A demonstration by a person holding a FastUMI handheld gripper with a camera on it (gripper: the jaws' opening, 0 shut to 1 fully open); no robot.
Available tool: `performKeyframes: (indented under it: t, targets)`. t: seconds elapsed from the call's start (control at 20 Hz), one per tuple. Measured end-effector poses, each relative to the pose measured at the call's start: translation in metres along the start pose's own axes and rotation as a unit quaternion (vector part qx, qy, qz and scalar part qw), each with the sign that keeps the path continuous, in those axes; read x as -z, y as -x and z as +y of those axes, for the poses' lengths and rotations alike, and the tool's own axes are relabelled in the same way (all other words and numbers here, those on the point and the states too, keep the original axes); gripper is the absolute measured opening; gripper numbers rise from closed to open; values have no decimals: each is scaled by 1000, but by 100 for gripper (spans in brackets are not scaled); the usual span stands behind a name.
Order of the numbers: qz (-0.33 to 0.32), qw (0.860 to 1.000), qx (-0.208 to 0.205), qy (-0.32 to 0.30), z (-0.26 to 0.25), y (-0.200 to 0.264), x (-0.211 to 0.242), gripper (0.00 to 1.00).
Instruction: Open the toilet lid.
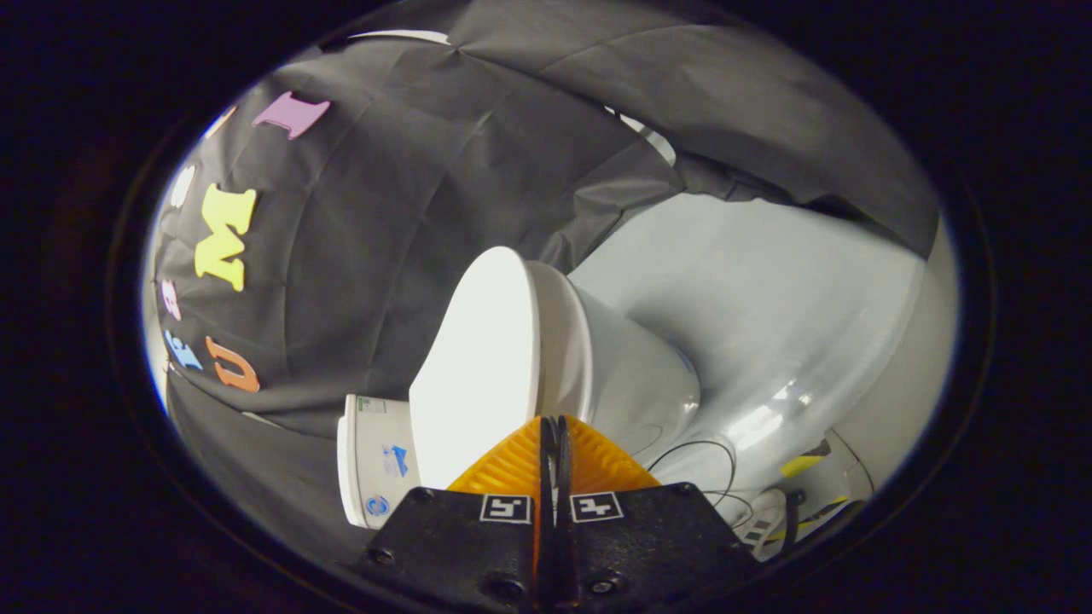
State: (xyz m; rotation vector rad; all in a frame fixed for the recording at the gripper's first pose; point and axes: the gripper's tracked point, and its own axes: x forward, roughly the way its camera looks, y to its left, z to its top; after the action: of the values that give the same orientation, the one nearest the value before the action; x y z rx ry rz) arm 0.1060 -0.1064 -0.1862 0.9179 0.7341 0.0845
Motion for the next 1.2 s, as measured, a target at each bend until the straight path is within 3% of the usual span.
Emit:
performKeyframes:
  t: [1.2]
  targets:
    - [-47, 995, -1, 86, 112, 58, 2, 4]
